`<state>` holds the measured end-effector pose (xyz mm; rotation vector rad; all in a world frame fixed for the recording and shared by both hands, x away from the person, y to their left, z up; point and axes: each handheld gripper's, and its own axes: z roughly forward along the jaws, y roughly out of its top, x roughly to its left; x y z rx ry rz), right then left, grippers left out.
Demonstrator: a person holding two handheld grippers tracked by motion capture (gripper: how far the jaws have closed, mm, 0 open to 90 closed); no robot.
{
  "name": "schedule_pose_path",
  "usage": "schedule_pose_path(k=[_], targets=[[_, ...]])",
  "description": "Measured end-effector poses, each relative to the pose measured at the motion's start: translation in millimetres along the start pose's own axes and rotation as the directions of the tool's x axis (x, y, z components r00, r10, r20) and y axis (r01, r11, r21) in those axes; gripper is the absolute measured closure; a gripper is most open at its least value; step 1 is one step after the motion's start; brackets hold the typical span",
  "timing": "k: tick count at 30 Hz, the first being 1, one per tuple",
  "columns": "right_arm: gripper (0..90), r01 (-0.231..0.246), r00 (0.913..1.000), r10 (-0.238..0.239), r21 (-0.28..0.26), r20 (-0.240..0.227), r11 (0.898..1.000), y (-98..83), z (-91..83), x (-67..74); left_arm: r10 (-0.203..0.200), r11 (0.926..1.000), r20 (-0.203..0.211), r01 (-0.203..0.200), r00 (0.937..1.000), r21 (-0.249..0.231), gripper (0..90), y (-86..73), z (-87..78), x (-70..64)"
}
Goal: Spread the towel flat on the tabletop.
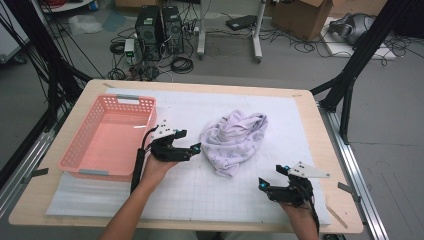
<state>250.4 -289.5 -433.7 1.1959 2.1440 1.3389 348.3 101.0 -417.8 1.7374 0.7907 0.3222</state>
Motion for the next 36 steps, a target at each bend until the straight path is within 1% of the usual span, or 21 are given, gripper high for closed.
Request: schedule_pose_path(k=[4, 7, 9, 12, 13, 14, 15, 16, 17, 18, 20, 22, 23, 24, 26, 27, 28, 29, 32, 33, 36], targets=[[14.2, -0.047, 0.9981, 0.047, 0.015, -0.040, 0.999, 7.7, 20.2, 4.0, 0.009, 0.9999, -0.004, -0.009, 1.0000, 0.012, 22.0, -4.3, -2.6, 0.1], [14.7, -0.024, 0.9975, 0.028, 0.069, -0.064, 0.997, 14.5, 43.8, 13.2, -0.002, 1.0000, -0.016, 0.002, 0.9999, -0.006, 22.7, -3.3, -5.9, 3.0], [19.5, -0.010, 0.9969, 0.018, 0.105, -0.076, 0.994, 16.9, 59.6, 18.7, -0.005, 0.9999, -0.016, 0.005, 0.9999, -0.010, 23.6, -3.1, -6.2, 4.1], [37.1, 0.057, 0.9969, -0.047, 0.164, -0.063, 0.985, 19.8, 77.6, 28.1, -0.006, 1.0000, -0.016, 0.006, 0.9999, -0.005, 24.2, -4.0, -3.5, 4.0], [39.9, 0.099, 0.9948, -0.094, 0.188, -0.039, 0.977, 22.1, 82.9, 34.2, -0.009, 0.9999, -0.017, 0.009, 0.9998, -0.006, 24.2, -4.4, -2.3, 3.9], [67.9, 0.115, 0.9908, -0.100, 0.177, -0.091, 0.978, 24.4, 85.7, 37.7, -0.010, 0.9999, -0.019, 0.010, 0.9998, -0.007, 23.8, -4.5, -1.3, 4.0], [67.9, 0.115, 0.9908, -0.100, 0.177, -0.091, 0.978, 24.4, 85.7, 37.7, -0.014, 0.9998, -0.028, 0.013, 0.9995, -0.011, 23.8, -4.5, -0.6, 4.0], [78.7, 0.120, 0.9894, -0.103, 0.182, -0.103, 0.976, 25.0, 85.6, 39.3, -0.019, 0.9997, -0.030, 0.019, 0.9994, -0.017, 22.9, -4.1, -0.5, 3.9], [81.1, 0.138, 0.9870, -0.119, 0.188, -0.109, 0.972, 25.1, 84.2, 41.6, -0.023, 0.9995, -0.026, 0.023, 0.9994, -0.021, 22.9, -3.5, -0.3, 4.1], [83.2, 0.172, 0.9810, -0.148, 0.204, -0.125, 0.964, 25.1, 77.9, 43.0, -0.027, 0.9994, -0.023, 0.027, 0.9994, -0.020, 23.3, -2.7, -0.4, 4.0], [83.5, 0.182, 0.9775, -0.154, 0.209, -0.144, 0.961, 24.6, 72.6, 41.9, -0.024, 0.9995, -0.015, 0.023, 0.9996, -0.021, 23.7, -0.8, -0.2, 3.3], [83.6, 0.167, 0.9736, -0.129, 0.204, -0.188, 0.965, 23.1, 57.1, 37.6, -0.005, 0.9999, -0.028, 0.004, 0.9996, -0.012, 25.4, 1.3, 0.0, 2.5], [83.6, 0.141, 0.9755, -0.100, 0.207, -0.196, 0.968, 19.7, 38.5, 30.0, 0.009, 0.9999, -0.035, -0.009, 0.9993, -0.005, 27.6, 2.4, 0.2, 2.0], [83.6, 0.141, 0.9755, -0.100, 0.207, -0.196, 0.968, 19.7, 38.5, 30.0, 0.017, 0.9999, -0.033, -0.017, 0.9993, -0.003, 27.6, 3.4, 0.8, 1.9], [83.6, 0.126, 0.9845, -0.094, 0.223, -0.148, 0.967, 9.4, 12.1, 16.4, 0.016, 0.9999, -0.024, -0.016, 0.9996, 0.002, 28.8, 5.3, 2.7, 1.2], [83.6, 0.126, 0.9845, -0.094, 0.223, -0.148, 0.967, 9.4, 12.1, 16.4, 0.015, 0.9999, -0.022, -0.015, 0.9997, 0.002, 28.8, 6.2, 4.0, 0.3], [83.6, 0.112, 0.9862, -0.081, 0.223, -0.144, 0.968, 3.0, -4.9, 9.8, 0.016, 0.9999, -0.017, -0.016, 0.9997, 0.002, 28.9, 7.2, 5.5, -0.4], [83.6, 0.112, 0.9862, -0.081, 0.223, -0.144, 0.968, 3.0, -4.9, 9.8, 0.017, 0.9999, -0.016, -0.017, 0.9997, -0.001, 28.9, 8.0, 6.7, -1.2], [83.7, 0.111, 0.9872, -0.081, 0.226, -0.137, 0.968, -11.8, -40.3, 1.9, 0.023, 0.9997, -0.004, -0.022, 0.9997, 0.011, 28.9, 8.5, 10.8, -3.5], [83.7, 0.111, 0.9872, -0.081, 0.226, -0.137, 0.968, -11.8, -40.3, 1.9, 0.020, 0.9997, 0.000, -0.020, 0.9998, 0.017, 28.9, 8.4, 12.8, -3.9], [83.6, 0.095, 0.9931, -0.077, 0.224, -0.089, 0.970, -21.4, -65.7, -6.1, 0.022, 0.9994, 0.010, -0.023, 0.9997, 0.027, 28.5, 9.7, 19.2, -5.1]])
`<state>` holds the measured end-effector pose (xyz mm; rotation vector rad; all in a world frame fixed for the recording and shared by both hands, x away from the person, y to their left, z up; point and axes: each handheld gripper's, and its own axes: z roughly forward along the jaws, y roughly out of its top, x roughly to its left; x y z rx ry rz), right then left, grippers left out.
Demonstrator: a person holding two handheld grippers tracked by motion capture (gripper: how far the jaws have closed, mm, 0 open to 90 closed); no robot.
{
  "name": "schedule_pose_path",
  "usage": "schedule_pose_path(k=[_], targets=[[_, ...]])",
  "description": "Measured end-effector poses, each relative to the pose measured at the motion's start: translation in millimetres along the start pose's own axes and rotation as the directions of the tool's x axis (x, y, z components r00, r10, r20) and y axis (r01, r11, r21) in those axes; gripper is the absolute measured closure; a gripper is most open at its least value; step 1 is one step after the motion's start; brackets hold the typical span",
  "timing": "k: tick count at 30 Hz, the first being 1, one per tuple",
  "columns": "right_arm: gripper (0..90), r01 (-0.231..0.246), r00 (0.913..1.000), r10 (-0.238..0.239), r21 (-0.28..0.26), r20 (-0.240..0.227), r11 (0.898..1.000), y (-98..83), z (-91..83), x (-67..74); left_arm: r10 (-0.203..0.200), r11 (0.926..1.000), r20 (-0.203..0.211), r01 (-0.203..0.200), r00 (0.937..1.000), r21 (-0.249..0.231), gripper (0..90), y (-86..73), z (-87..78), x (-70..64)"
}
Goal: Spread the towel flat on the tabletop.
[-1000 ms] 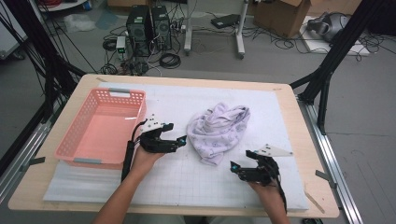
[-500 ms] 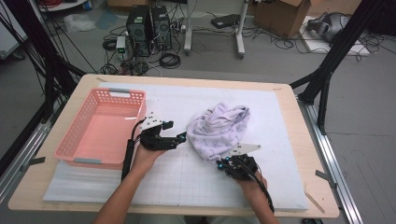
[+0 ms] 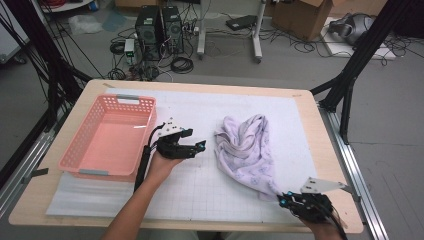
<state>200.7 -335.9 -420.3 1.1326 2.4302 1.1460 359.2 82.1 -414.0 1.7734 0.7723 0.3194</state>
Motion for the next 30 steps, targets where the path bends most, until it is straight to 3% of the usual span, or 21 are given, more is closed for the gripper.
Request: schedule_pose_path(k=[2, 3, 5, 7, 8, 10, 12, 16, 17, 18, 19, 20, 21, 23, 24, 25, 26, 27, 29, 30], targets=[[83.1, -0.017, 0.9969, 0.018, -0.014, 0.077, 1.000, -7.4, -12.9, -7.5, 0.011, 0.9999, 0.005, -0.011, 0.9999, 0.011, 28.7, 2.3, 7.0, -3.3], [81.9, -0.038, 0.9911, 0.041, -0.027, 0.127, 0.999, -10.3, -17.1, -12.8, 0.025, 0.9994, 0.010, -0.025, 0.9996, 0.025, 28.8, 3.9, 11.9, -6.5], [71.0, -0.093, 0.9799, 0.106, -0.081, 0.169, 0.992, -13.0, -21.0, -23.4, 0.035, 0.9989, 0.038, -0.036, 0.9987, 0.029, 29.5, 7.4, 22.5, -13.8], [55.9, -0.136, 0.9702, 0.165, -0.162, 0.178, 0.977, -8.4, -20.7, -31.7, 0.035, 0.9986, 0.066, -0.038, 0.9972, 0.036, 31.1, 10.9, 31.8, -18.8], [55.9, -0.136, 0.9702, 0.165, -0.162, 0.178, 0.977, -8.4, -20.7, -31.7, 0.043, 0.9981, 0.070, -0.046, 0.9967, 0.042, 31.1, 13.0, 38.6, -21.9], [52.2, -0.160, 0.9590, 0.201, -0.204, 0.199, 0.966, -0.8, -17.8, -36.3, 0.058, 0.9965, 0.074, -0.062, 0.9956, 0.056, 30.3, 15.8, 50.1, -26.9], [51.0, -0.177, 0.9559, 0.221, -0.222, 0.193, 0.959, 7.1, -13.0, -41.0, 0.064, 0.9953, 0.084, -0.069, 0.9944, 0.067, 29.3, 17.3, 61.3, -32.3], [49.0, -0.185, 0.9575, 0.224, -0.207, 0.182, 0.961, 23.2, 7.7, -48.1, 0.076, 0.9885, 0.123, -0.091, 0.9895, 0.121, 29.6, 19.5, 85.9, -41.9], [48.3, -0.187, 0.9596, 0.222, -0.199, 0.172, 0.962, 27.0, 14.9, -49.7, 0.071, 0.9863, 0.135, -0.090, 0.9882, 0.138, 33.2, 19.8, 91.8, -43.8], [47.4, -0.198, 0.9606, 0.229, -0.188, 0.158, 0.962, 30.4, 22.7, -50.7, 0.077, 0.9830, 0.128, -0.096, 0.9888, 0.156, 39.9, 20.3, 97.4, -45.6], [46.0, -0.216, 0.9624, 0.237, -0.160, 0.132, 0.963, 36.7, 40.0, -51.6, 0.078, 0.9796, 0.131, -0.101, 0.9883, 0.174, 55.2, 21.4, 102.3, -47.3], [46.0, -0.216, 0.9624, 0.237, -0.160, 0.132, 0.963, 36.7, 40.0, -51.6, 0.084, 0.9779, 0.142, -0.109, 0.9862, 0.178, 55.2, 21.7, 105.7, -49.2], [46.1, -0.216, 0.9652, 0.233, -0.141, 0.119, 0.966, 39.3, 49.1, -51.1, 0.108, 0.9735, 0.139, -0.133, 0.9843, 0.186, 66.8, 22.0, 108.1, -51.4], [47.1, -0.197, 0.9712, 0.207, -0.095, 0.117, 0.976, 43.2, 66.5, -48.7, 0.143, 0.9660, 0.116, -0.164, 0.9828, 0.200, 82.9, 22.1, 110.3, -53.1], [49.9, -0.183, 0.9739, 0.190, -0.060, 0.125, 0.981, 44.3, 73.8, -46.9, 0.138, 0.9659, 0.104, -0.157, 0.9851, 0.206, 84.4, 22.2, 109.6, -51.9], [55.2, -0.160, 0.9774, 0.164, -0.039, 0.134, 0.986, 44.9, 78.8, -44.8, 0.132, 0.9655, 0.091, -0.149, 0.9870, 0.213, 85.2, 22.6, 108.2, -49.3], [67.3, -0.128, 0.9804, 0.132, -0.035, 0.146, 0.991, 45.5, 78.8, -42.1, 0.125, 0.9654, 0.080, -0.140, 0.9889, 0.220, 85.5, 23.1, 106.4, -46.5], [74.4, -0.132, 0.9863, 0.135, -0.038, 0.095, 0.991, 45.3, 74.1, -40.7, 0.112, 0.9689, 0.062, -0.123, 0.9918, 0.215, 85.9, 23.5, 102.4, -41.3], [79.5, -0.129, 0.9884, 0.132, -0.039, 0.076, 0.991, 44.9, 70.5, -39.0, 0.112, 0.9725, 0.021, -0.114, 0.9935, 0.203, 86.0, 23.5, 95.0, -33.2], [80.0, -0.102, 0.9924, 0.104, -0.034, 0.066, 0.994, 42.9, 64.5, -35.2, 0.102, 0.9770, -0.036, -0.093, 0.9941, 0.192, 87.0, 22.0, 85.6, -20.5]])
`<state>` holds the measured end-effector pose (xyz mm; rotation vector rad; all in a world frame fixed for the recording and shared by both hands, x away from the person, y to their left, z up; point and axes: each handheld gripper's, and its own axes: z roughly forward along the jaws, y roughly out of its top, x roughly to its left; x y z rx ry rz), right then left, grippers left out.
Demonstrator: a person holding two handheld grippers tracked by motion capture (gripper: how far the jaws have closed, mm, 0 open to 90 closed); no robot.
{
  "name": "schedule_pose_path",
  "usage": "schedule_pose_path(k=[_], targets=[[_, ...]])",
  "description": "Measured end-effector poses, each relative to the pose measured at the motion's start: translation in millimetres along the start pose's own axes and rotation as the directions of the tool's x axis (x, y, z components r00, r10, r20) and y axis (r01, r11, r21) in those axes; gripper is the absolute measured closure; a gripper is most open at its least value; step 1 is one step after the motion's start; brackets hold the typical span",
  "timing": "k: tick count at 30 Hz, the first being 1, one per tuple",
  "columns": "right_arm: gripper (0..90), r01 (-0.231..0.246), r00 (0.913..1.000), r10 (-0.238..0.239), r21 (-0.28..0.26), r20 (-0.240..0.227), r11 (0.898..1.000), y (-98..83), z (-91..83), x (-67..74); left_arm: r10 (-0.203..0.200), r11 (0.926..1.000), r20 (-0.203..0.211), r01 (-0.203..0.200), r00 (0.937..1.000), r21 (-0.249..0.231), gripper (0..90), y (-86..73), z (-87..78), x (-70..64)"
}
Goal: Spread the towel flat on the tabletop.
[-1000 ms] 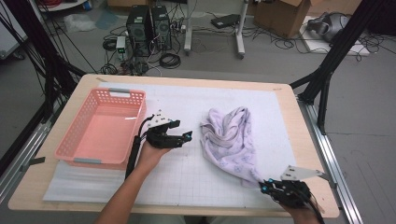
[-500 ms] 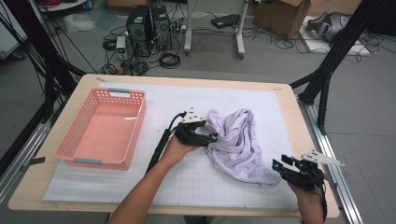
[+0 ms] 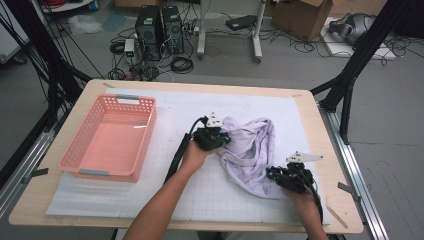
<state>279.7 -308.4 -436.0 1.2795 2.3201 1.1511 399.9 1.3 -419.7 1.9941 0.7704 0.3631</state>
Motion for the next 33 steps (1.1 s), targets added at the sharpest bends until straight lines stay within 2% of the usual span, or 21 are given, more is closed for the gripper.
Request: schedule_pose_path(k=[1, 3, 6, 8, 10, 13, 14, 15, 16, 17, 20, 21, 22, 23, 25, 26, 28, 29, 30, 31, 33], targets=[[80.1, 0.014, 0.9998, -0.014, 0.003, -0.011, 1.000, -2.4, -4.8, 2.5, 0.000, 1.0000, 0.000, 0.000, 1.0000, 0.000, 87.0, 0.0, 0.0, 0.0], [80.2, 0.031, 0.9991, -0.030, 0.005, -0.028, 1.000, -7.5, -13.6, 6.9, -0.021, 0.9998, -0.051, 0.021, 0.9985, 0.000, 87.0, -4.7, -7.6, 12.8], [80.3, 0.050, 0.9979, -0.049, 0.004, -0.042, 0.999, -13.8, -23.9, 11.8, -0.058, 0.9983, -0.120, 0.057, 0.9911, -0.009, 87.0, -9.7, -19.3, 31.9], [80.4, 0.082, 0.9952, -0.082, 0.009, -0.054, 0.997, -24.7, -40.8, 20.3, -0.080, 0.9967, -0.168, 0.077, 0.9825, -0.024, 87.2, -12.0, -27.0, 43.6], [80.4, 0.092, 0.9943, -0.091, 0.008, -0.055, 0.996, -28.2, -46.3, 22.7, -0.114, 0.9932, -0.207, 0.107, 0.9716, -0.045, 87.3, -14.3, -33.1, 54.1], [79.6, 0.115, 0.9911, -0.114, 0.006, -0.069, 0.993, -39.0, -64.9, 29.8, -0.157, 0.9871, -0.238, 0.144, 0.9585, -0.069, 86.5, -17.7, -41.1, 65.7], [79.6, 0.115, 0.9911, -0.114, 0.006, -0.069, 0.993, -39.0, -64.9, 29.8, -0.178, 0.9834, -0.228, 0.164, 0.9573, -0.077, 86.5, -18.6, -42.8, 67.6], [77.5, 0.120, 0.9906, -0.120, -0.003, -0.066, 0.993, -39.5, -67.6, 30.7, -0.210, 0.9764, -0.192, 0.196, 0.9586, -0.092, 82.3, -19.2, -44.1, 68.8], [74.6, 0.122, 0.9905, -0.123, -0.018, -0.061, 0.992, -38.9, -69.8, 31.5, -0.252, 0.9662, -0.161, 0.238, 0.9544, -0.098, 69.5, -18.5, -45.4, 68.5], [71.8, 0.122, 0.9908, -0.124, -0.044, -0.055, 0.992, -37.4, -71.7, 31.4, -0.271, 0.9607, -0.142, 0.259, 0.9519, -0.100, 57.2, -17.0, -47.5, 66.7], [62.7, 0.099, 0.9943, -0.103, -0.134, -0.027, 0.986, -31.2, -76.2, 28.0, -0.229, 0.9690, -0.101, 0.217, 0.9682, -0.118, 49.3, -9.4, -57.3, 56.0], [61.8, 0.094, 0.9956, -0.093, -0.167, 0.013, 0.982, -28.0, -77.4, 25.3, -0.225, 0.9676, -0.073, 0.214, 0.9716, -0.134, 47.5, -7.0, -60.9, 52.5], [61.8, 0.084, 0.9938, -0.067, -0.208, 0.089, 0.974, -25.4, -77.0, 20.0, -0.211, 0.9674, -0.034, 0.204, 0.9769, -0.150, 54.3, -5.0, -63.8, 48.7], [61.8, 0.084, 0.9938, -0.067, -0.208, 0.089, 0.974, -25.4, -77.0, 20.0, -0.188, 0.9702, -0.006, 0.185, 0.9821, -0.156, 54.3, -3.0, -65.4, 43.2], [61.7, 0.052, 0.9926, -0.026, -0.225, 0.118, 0.973, -25.5, -72.6, 14.6, -0.142, 0.9773, 0.043, 0.147, 0.9889, -0.153, 56.7, 0.6, -64.1, 30.9], [61.0, 0.037, 0.9916, -0.008, -0.220, 0.129, 0.975, -25.6, -68.1, 11.7, -0.127, 0.9803, 0.064, 0.135, 0.9898, -0.144, 57.2, 1.5, -62.5, 27.1], [60.0, 0.043, 0.9909, -0.014, -0.215, 0.134, 0.976, -25.6, -66.1, 10.2, -0.117, 0.9842, 0.130, 0.133, 0.9845, -0.117, 56.1, 2.1, -52.1, 14.8], [57.6, 0.042, 0.9901, -0.011, -0.220, 0.140, 0.975, -25.6, -65.3, 9.8, -0.120, 0.9855, 0.156, 0.136, 0.9805, -0.101, 48.7, 1.6, -46.0, 10.3], [57.6, 0.042, 0.9901, -0.011, -0.220, 0.140, 0.975, -25.6, -65.3, 9.8, -0.118, 0.9876, 0.163, 0.133, 0.9795, -0.085, 48.7, 0.9, -39.7, 6.0], [57.6, 0.044, 0.9898, -0.009, -0.243, 0.142, 0.969, -25.5, -65.7, 8.3, -0.118, 0.9890, 0.158, 0.130, 0.9804, -0.070, 43.3, 0.1, -33.1, 2.1], [57.5, 0.040, 0.9900, -0.005, -0.243, 0.141, 0.969, -25.3, -65.7, 7.7, -0.123, 0.9901, 0.145, 0.132, 0.9817, -0.049, 42.4, -1.1, -20.5, -3.2]])
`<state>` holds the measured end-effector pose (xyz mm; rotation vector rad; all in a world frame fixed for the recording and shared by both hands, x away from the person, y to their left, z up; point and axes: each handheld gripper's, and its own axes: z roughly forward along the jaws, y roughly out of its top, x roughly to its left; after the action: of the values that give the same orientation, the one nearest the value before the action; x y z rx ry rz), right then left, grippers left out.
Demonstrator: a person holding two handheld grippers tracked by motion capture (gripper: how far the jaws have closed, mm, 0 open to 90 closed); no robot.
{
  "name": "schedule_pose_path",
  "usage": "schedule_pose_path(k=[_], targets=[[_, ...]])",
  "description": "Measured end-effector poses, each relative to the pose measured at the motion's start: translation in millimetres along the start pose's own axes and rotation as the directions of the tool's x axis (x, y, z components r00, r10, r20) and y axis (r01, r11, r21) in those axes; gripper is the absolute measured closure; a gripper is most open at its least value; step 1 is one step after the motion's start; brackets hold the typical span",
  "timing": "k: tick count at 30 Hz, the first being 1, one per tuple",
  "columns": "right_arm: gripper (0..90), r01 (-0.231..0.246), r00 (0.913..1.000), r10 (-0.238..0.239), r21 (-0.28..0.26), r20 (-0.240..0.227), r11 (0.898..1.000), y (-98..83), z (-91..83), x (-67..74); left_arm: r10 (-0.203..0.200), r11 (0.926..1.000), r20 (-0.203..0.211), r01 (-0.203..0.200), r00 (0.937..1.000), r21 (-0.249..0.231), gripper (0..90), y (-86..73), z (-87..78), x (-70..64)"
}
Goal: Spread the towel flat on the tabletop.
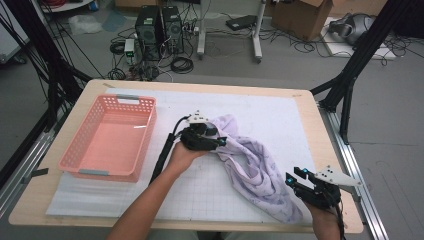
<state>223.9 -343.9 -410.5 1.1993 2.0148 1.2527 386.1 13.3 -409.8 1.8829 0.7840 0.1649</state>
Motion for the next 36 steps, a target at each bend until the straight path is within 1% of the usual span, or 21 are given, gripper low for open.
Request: schedule_pose_path(k=[2, 4, 8, 11, 12, 15, 19, 20, 21, 22, 23, 24, 25, 27, 28, 29, 31, 32, 33, 34, 36], targets=[[57.1, -0.005, 1.0000, 0.005, -0.006, 0.003, 1.000, -0.1, 1.0, -0.9, -0.018, 0.9998, -0.009, 0.018, 0.9998, 0.010, 41.2, -1.8, 12.9, -3.1], [56.7, -0.007, 1.0000, 0.007, -0.005, -0.001, 1.000, -0.5, 1.2, -0.4, -0.024, 0.9990, -0.016, 0.025, 0.9996, 0.037, 39.7, -3.3, 24.4, -6.1], [56.2, -0.006, 1.0000, 0.006, 0.001, -0.005, 1.000, -2.3, 2.0, -0.2, -0.006, 0.9961, -0.016, 0.007, 0.9999, 0.088, 40.4, -6.3, 43.8, -15.0], [56.1, -0.015, 0.9999, 0.015, -0.002, -0.004, 1.000, -2.7, 3.3, -2.5, 0.024, 0.9907, -0.019, -0.021, 0.9995, 0.134, 42.3, -6.7, 55.6, -23.5], [56.0, -0.015, 0.9999, 0.015, -0.002, -0.004, 1.000, -2.6, 3.3, -3.3, 0.038, 0.9890, -0.029, -0.033, 0.9988, 0.144, 44.0, -6.5, 58.1, -26.4], [55.7, -0.022, 0.9997, 0.022, -0.003, -0.009, 1.000, -2.0, 2.9, -2.9, 0.040, 0.9876, -0.042, -0.033, 0.9983, 0.154, 46.7, -8.0, 65.6, -33.5], [55.7, -0.029, 0.9995, 0.029, -0.006, -0.007, 1.000, -0.6, 4.7, -3.0, 0.089, 0.9825, -0.063, -0.077, 0.9940, 0.170, 47.1, -8.3, 71.7, -42.1], [55.7, -0.028, 0.9995, 0.028, -0.002, -0.011, 1.000, -0.6, 5.7, -3.0, 0.112, 0.9797, -0.070, -0.098, 0.9913, 0.175, 48.6, -8.6, 72.6, -44.3], [55.7, -0.024, 0.9997, 0.024, 0.002, -0.009, 1.000, -0.7, 6.4, -2.9, 0.148, 0.9747, -0.079, -0.132, 0.9858, 0.180, 53.6, -9.1, 73.0, -46.2], [55.7, -0.029, 0.9995, 0.029, 0.002, -0.010, 1.000, -0.8, 7.5, -2.1, 0.169, 0.9719, -0.083, -0.152, 0.9821, 0.180, 63.2, -8.7, 72.1, -47.6], [55.7, -0.026, 0.9996, 0.026, 0.009, -0.012, 1.000, -0.9, 8.0, -1.8, 0.170, 0.9735, -0.085, -0.154, 0.9818, 0.169, 73.5, -7.8, 71.0, -48.3], [55.7, -0.023, 0.9997, 0.023, 0.008, -0.011, 1.000, -1.0, 8.4, -1.6, 0.175, 0.9729, -0.083, -0.159, 0.9812, 0.168, 77.1, -6.5, 68.5, -47.5], [55.7, -0.023, 0.9997, 0.023, 0.009, -0.012, 1.000, -1.2, 8.1, -1.5, 0.171, 0.9745, -0.079, -0.157, 0.9820, 0.160, 78.8, -5.3, 65.0, -45.4], [55.7, -0.020, 0.9997, 0.020, 0.005, -0.010, 1.000, -1.4, 6.9, -2.5, 0.154, 0.9810, -0.075, -0.143, 0.9853, 0.131, 79.5, -3.7, 55.6, -38.9], [55.7, -0.024, 0.9997, 0.024, 0.002, -0.008, 1.000, -1.6, 6.5, -3.2, 0.133, 0.9856, -0.069, -0.124, 0.9888, 0.114, 79.5, -2.9, 49.2, -34.6], [55.7, -0.034, 0.9994, 0.034, 0.001, -0.007, 0.999, -1.6, 5.9, -4.4, 0.128, 0.9881, -0.059, -0.122, 0.9900, 0.094, 79.4, -2.4, 39.7, -29.8], [55.8, -0.046, 0.9989, 0.046, -0.004, 0.003, 0.999, -1.3, 5.3, -7.8, 0.122, 0.9914, -0.045, -0.119, 0.9916, 0.054, 79.4, -4.6, 23.9, -24.7], [55.9, -0.052, 0.9986, 0.052, -0.002, 0.011, 0.999, -0.5, 5.6, -9.2, 0.110, 0.9934, -0.039, -0.109, 0.9932, 0.036, 79.4, -6.7, 16.4, -21.8], [56.2, -0.053, 0.9985, 0.053, -0.002, 0.017, 0.999, 1.0, 6.8, -11.4, 0.100, 0.9947, -0.034, -0.099, 0.9944, 0.029, 79.4, -8.9, 9.7, -18.7], [56.4, -0.058, 0.9981, 0.058, -0.001, 0.018, 0.998, 3.7, 8.7, -14.4, 0.094, 0.9954, -0.043, -0.093, 0.9947, 0.024, 79.4, -11.4, 3.4, -16.5], [56.5, -0.070, 0.9975, 0.070, -0.006, 0.010, 0.998, 11.4, 16.3, -21.2, 0.068, 0.9977, -0.045, -0.068, 0.9967, 0.004, 79.4, -18.0, -7.4, -12.4]])
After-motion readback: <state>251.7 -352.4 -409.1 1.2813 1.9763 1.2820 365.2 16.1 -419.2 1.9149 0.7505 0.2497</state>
